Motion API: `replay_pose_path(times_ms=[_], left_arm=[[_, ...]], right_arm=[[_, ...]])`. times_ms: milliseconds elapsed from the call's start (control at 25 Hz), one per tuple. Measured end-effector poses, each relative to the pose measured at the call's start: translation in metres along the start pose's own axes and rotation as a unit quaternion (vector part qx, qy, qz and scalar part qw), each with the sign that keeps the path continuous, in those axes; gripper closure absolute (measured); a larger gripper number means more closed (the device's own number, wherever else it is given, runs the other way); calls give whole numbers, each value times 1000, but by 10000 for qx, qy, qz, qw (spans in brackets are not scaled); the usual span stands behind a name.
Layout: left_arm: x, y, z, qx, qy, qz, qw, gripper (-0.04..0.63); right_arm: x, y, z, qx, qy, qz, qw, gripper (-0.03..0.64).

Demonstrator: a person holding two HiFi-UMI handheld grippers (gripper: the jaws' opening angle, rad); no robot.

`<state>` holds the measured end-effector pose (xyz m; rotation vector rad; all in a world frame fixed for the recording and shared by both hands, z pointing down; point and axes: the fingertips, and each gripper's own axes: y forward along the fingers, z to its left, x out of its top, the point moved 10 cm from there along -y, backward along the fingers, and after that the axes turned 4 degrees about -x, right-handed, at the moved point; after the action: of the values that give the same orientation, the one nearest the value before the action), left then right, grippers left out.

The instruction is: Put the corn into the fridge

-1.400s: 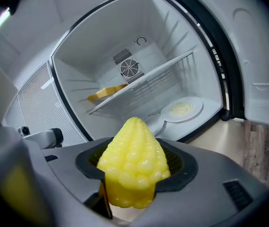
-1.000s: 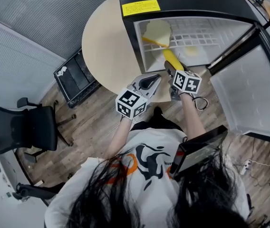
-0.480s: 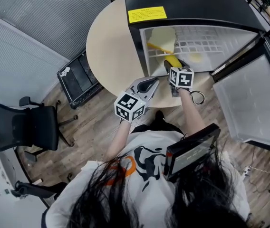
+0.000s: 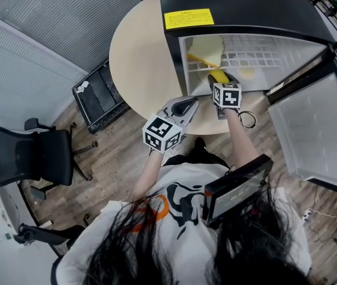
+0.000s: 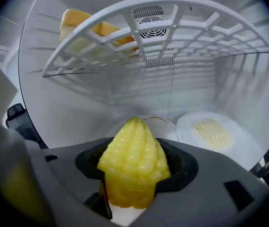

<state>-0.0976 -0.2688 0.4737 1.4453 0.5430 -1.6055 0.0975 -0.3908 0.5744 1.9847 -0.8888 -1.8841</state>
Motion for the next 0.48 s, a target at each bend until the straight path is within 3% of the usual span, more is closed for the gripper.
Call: replay_pose_path(times_ms=[480], left_arm=[[-1,1,0,-26,-1,18,10000,584]], right_arm=[[6,2,1,184,62,-76,9998,331]])
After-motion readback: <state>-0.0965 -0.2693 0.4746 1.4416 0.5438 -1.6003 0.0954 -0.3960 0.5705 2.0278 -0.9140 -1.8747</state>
